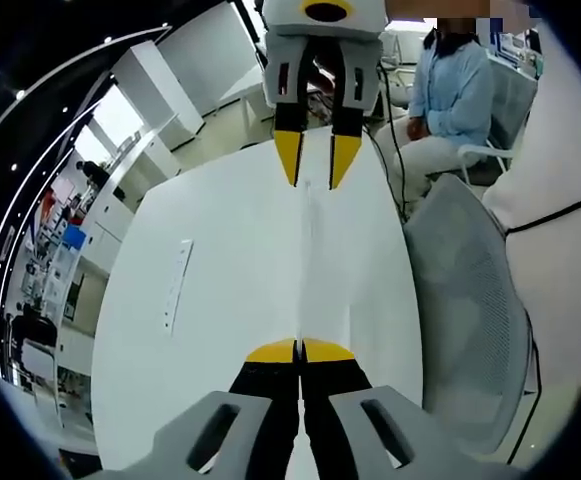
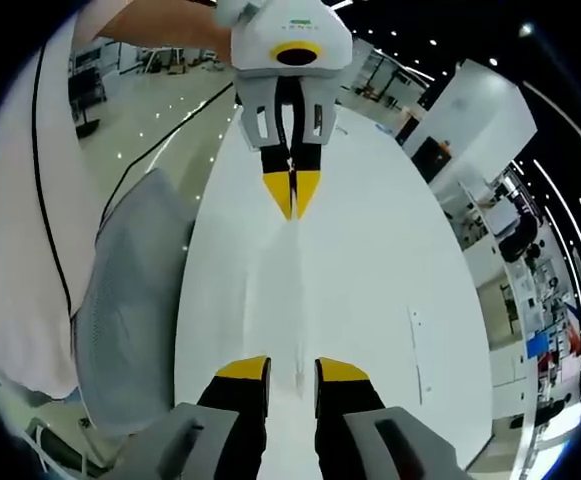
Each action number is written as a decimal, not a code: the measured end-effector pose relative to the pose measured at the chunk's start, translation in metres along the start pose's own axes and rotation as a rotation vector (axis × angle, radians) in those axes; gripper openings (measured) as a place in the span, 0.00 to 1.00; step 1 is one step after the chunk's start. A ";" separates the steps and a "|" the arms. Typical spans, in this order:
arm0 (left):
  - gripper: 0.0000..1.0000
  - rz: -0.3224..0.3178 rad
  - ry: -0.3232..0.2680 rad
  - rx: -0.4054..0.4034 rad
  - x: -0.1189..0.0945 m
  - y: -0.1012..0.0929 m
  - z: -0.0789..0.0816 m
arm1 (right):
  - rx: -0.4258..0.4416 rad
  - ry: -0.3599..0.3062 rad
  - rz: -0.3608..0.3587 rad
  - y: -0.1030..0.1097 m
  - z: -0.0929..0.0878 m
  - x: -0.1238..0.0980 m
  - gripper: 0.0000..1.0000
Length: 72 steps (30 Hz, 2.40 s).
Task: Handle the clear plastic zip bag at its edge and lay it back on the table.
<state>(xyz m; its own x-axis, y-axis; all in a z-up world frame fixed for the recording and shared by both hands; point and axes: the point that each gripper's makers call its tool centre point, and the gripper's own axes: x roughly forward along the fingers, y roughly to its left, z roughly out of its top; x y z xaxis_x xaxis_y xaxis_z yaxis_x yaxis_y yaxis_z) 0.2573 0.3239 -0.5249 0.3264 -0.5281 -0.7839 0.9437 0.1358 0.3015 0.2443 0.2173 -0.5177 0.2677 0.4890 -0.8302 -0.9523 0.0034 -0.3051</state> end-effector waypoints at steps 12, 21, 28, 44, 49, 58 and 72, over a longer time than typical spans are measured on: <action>0.00 0.014 -0.015 0.013 -0.002 -0.001 0.004 | 0.016 -0.075 0.022 -0.005 0.028 -0.010 0.14; 0.00 0.024 -0.021 0.033 -0.003 -0.002 0.008 | 0.036 -0.112 0.036 -0.015 0.043 -0.011 0.13; 0.00 0.024 -0.023 0.041 -0.003 -0.004 0.011 | 0.030 -0.101 0.052 -0.013 0.044 -0.003 0.13; 0.00 0.028 -0.033 0.055 -0.004 -0.005 0.018 | 0.035 -0.090 0.063 -0.016 0.041 0.008 0.12; 0.00 0.029 -0.034 0.058 -0.005 -0.005 0.019 | 0.036 -0.088 0.069 -0.015 0.040 0.011 0.12; 0.00 0.035 -0.041 0.058 -0.004 -0.003 0.021 | 0.036 -0.072 0.078 -0.012 0.038 0.019 0.12; 0.00 0.045 -0.048 0.061 -0.007 -0.003 0.023 | 0.047 -0.055 0.105 -0.003 0.032 0.036 0.11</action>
<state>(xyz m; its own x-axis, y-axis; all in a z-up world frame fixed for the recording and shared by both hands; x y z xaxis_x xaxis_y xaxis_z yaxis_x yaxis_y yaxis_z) 0.2508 0.3080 -0.5076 0.3637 -0.5628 -0.7422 0.9229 0.1098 0.3690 0.2521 0.2632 -0.5319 0.1587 0.5363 -0.8290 -0.9809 -0.0102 -0.1943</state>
